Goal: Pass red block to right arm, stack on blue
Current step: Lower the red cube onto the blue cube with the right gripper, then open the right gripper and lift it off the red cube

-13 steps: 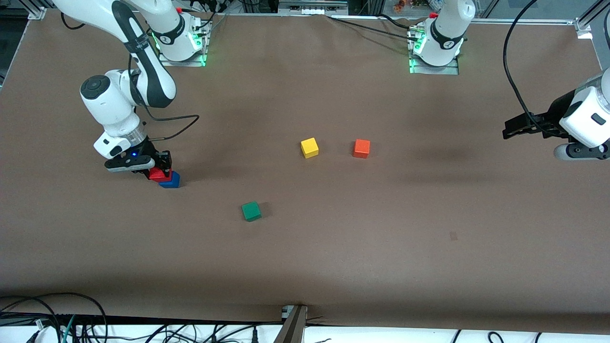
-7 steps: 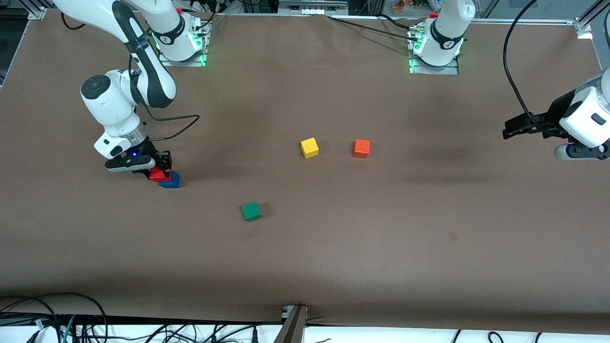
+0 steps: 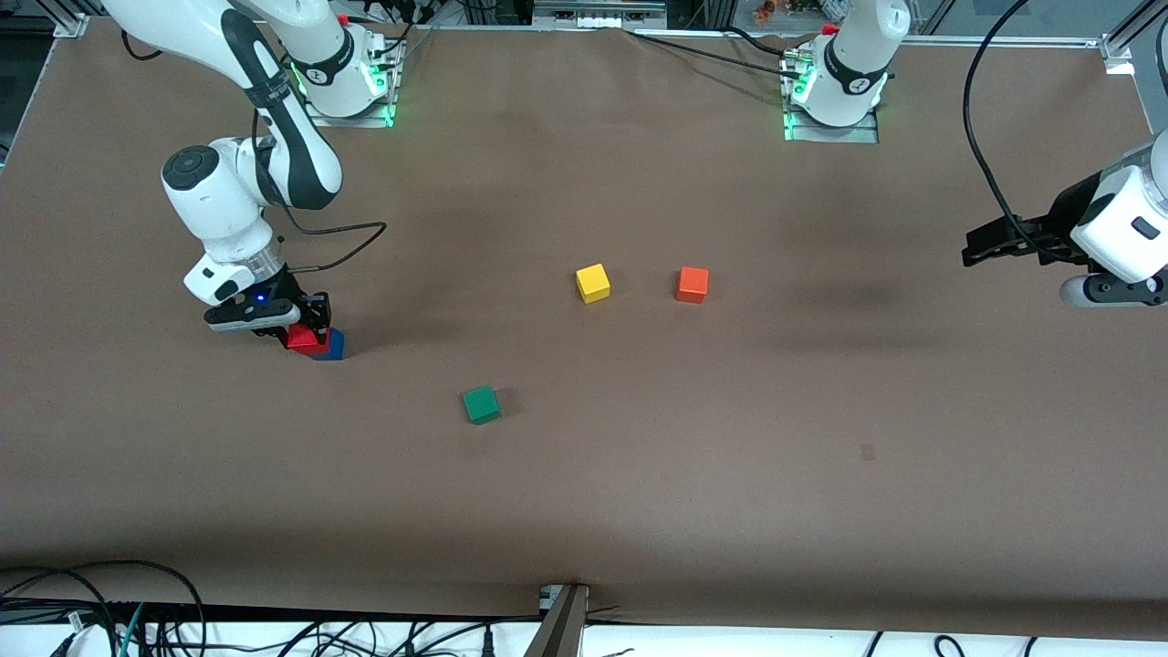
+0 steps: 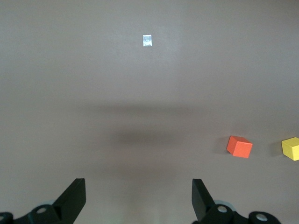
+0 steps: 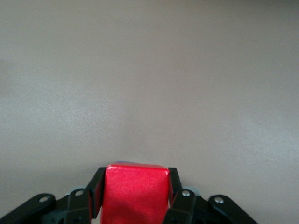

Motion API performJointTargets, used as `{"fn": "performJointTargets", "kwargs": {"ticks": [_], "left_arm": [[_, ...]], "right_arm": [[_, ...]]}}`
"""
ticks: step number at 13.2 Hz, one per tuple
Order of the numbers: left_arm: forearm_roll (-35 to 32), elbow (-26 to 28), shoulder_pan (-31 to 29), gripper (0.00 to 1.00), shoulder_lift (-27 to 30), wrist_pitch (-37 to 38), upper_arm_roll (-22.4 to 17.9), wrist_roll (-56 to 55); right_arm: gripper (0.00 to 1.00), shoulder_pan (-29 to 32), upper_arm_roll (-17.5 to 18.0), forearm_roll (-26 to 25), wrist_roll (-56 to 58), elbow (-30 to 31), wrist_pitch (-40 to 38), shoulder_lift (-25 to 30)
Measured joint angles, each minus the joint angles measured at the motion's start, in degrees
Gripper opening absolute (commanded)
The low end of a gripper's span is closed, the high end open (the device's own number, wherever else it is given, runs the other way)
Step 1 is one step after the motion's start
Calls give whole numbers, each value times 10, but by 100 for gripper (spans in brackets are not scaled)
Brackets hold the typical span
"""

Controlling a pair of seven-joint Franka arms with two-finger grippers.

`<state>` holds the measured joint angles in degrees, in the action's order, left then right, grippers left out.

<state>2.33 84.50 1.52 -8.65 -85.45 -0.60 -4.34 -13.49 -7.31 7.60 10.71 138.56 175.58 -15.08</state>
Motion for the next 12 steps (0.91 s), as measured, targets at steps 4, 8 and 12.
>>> {"fn": "performJointTargets", "kwargs": {"ticks": [4,8,12], "left_arm": [[0,0,0,100,0,0,0,0],[2,0,0,100,0,0,0,0],[2,0,0,100,0,0,0,0]], "right_arm": [[100,0,0,0,0,0,0,0],[100,-1,0,0,0,-1,0,-1],[100,-1,0,0,0,-10,-21,5]]}}
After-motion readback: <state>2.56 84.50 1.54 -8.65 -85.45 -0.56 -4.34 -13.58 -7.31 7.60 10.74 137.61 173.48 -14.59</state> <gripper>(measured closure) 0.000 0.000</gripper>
